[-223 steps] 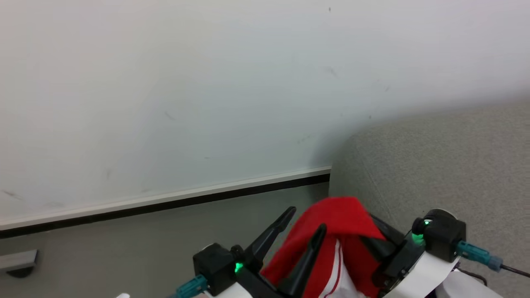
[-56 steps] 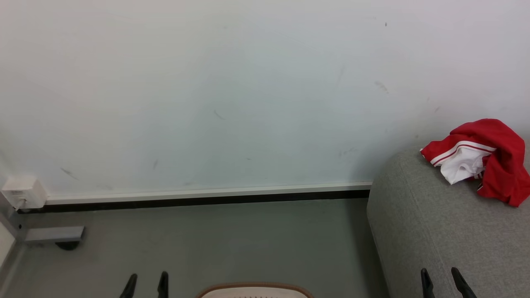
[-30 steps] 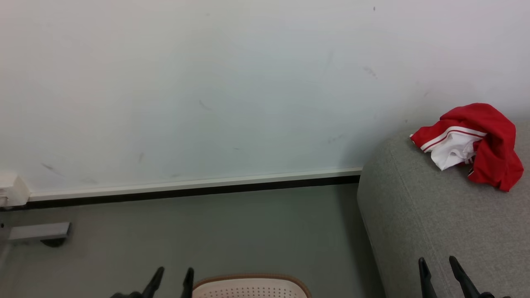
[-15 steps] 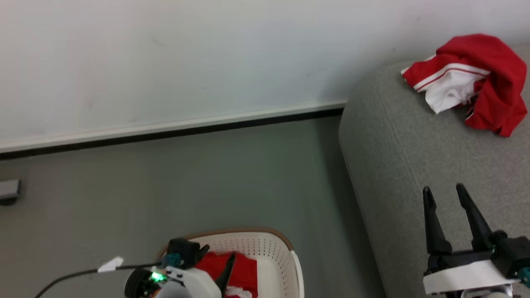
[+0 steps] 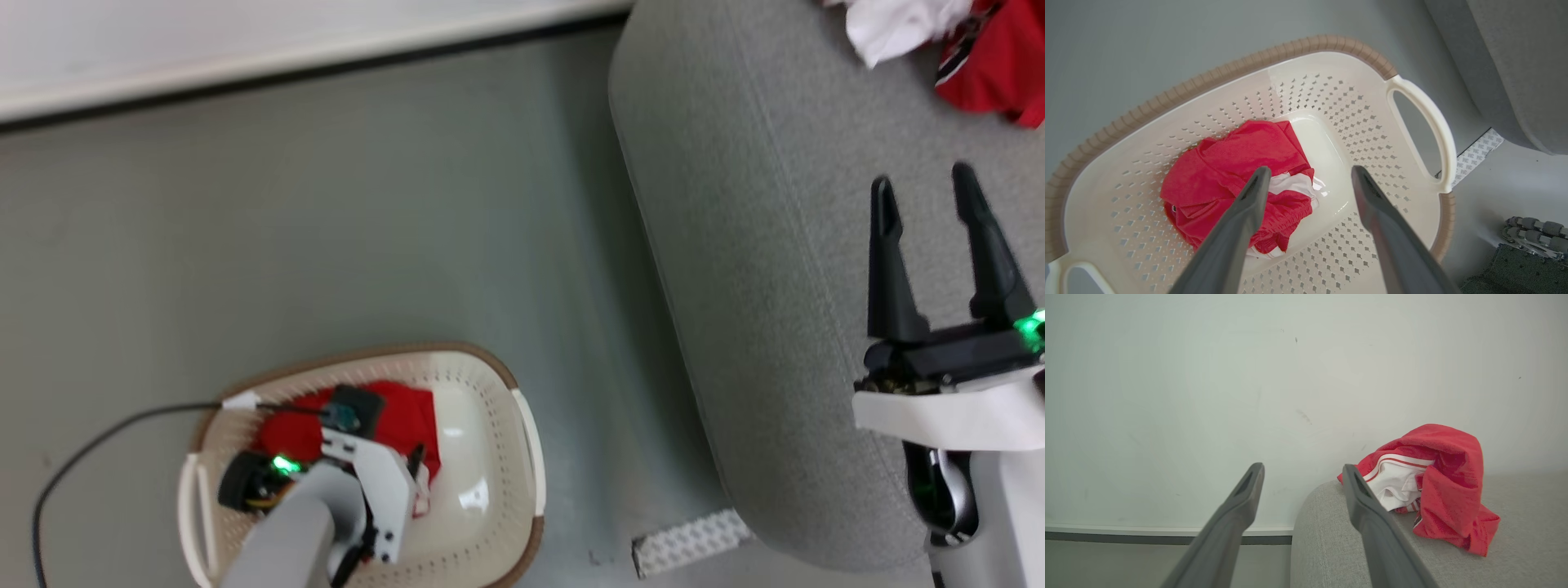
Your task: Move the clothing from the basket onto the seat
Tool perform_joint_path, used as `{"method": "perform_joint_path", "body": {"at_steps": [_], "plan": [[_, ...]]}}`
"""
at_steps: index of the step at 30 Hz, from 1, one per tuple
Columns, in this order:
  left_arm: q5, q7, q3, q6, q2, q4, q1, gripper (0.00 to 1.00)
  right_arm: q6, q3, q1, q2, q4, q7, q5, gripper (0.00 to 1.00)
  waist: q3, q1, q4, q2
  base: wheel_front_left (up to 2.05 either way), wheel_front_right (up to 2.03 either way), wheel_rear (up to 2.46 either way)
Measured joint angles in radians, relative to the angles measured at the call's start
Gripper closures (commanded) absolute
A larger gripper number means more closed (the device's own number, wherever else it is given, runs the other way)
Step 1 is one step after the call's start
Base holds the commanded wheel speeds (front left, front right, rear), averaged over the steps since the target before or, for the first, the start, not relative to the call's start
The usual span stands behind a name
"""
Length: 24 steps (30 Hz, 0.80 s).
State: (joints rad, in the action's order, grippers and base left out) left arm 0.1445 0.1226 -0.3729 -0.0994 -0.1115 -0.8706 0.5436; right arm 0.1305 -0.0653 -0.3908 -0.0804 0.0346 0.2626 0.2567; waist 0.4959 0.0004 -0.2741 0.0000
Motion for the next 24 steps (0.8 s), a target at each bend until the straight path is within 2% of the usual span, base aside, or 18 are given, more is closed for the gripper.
{"method": "perform_joint_path", "body": {"at_steps": [12,24], "plan": [[-0.029,0.015,-0.004,0.056,-0.067,-0.134,0.162,0.00,0.000,0.005,-0.140,-0.008,-0.104,0.002,0.010,0.00,0.276,-0.0001,-0.064,0.0000,0.00,0.00,0.00],[-0.028,0.017,-0.010,0.076,-0.092,-0.210,0.213,0.00,0.000,0.040,-0.205,-0.020,-0.148,0.002,0.028,0.00,0.397,-0.0002,-0.097,0.0000,0.00,0.00,0.00]]}}
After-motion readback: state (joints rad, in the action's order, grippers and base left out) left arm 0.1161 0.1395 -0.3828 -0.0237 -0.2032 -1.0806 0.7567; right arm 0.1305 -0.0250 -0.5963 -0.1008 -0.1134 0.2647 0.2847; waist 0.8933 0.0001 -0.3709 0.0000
